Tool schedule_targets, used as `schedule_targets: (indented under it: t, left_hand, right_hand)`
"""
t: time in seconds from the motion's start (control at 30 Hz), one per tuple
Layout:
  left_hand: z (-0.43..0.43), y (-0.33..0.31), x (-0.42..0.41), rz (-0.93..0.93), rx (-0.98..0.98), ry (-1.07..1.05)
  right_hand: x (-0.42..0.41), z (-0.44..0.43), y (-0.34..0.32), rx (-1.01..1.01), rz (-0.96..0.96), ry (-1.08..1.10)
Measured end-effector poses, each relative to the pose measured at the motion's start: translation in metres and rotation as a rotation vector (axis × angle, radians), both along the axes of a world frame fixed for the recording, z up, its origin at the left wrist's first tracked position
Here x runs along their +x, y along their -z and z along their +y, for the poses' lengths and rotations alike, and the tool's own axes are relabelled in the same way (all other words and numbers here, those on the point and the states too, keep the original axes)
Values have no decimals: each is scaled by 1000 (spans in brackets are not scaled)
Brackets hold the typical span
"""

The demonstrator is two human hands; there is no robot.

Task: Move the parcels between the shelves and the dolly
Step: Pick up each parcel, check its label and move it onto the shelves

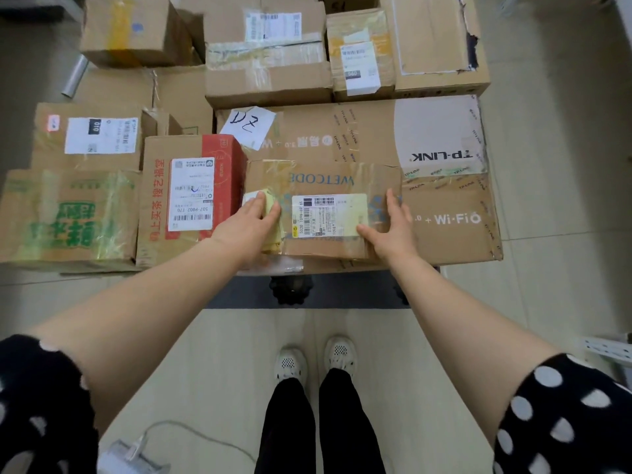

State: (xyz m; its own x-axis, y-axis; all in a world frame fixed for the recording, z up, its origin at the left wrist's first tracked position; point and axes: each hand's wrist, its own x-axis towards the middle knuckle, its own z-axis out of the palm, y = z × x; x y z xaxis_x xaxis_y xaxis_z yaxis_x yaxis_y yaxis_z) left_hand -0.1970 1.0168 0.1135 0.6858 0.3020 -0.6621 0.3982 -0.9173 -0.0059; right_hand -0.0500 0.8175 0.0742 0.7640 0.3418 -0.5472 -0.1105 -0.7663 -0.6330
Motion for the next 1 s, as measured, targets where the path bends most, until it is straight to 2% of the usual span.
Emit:
schedule_targets:
  t: [0.47,0.63,0.73,0.83,1.0]
  left_hand:
    - [-10,-5,-15,66,107,72]
    - [-14,-9,-8,98,105,57]
    - [-21,-23,-1,129,142,66]
    - [-38,-49,12,85,128,68]
    - [-93,-116,50,-33,49,234]
  right_hand:
    - [-7,-2,5,-30,4,-94]
    - [-4,4,-5,-163,7,-205]
    - [-7,-1,-27,-199,-32,-259]
    - [-14,-24,-59,-219,-72,-293]
    - [-18,-80,-139,-326,-151,-273]
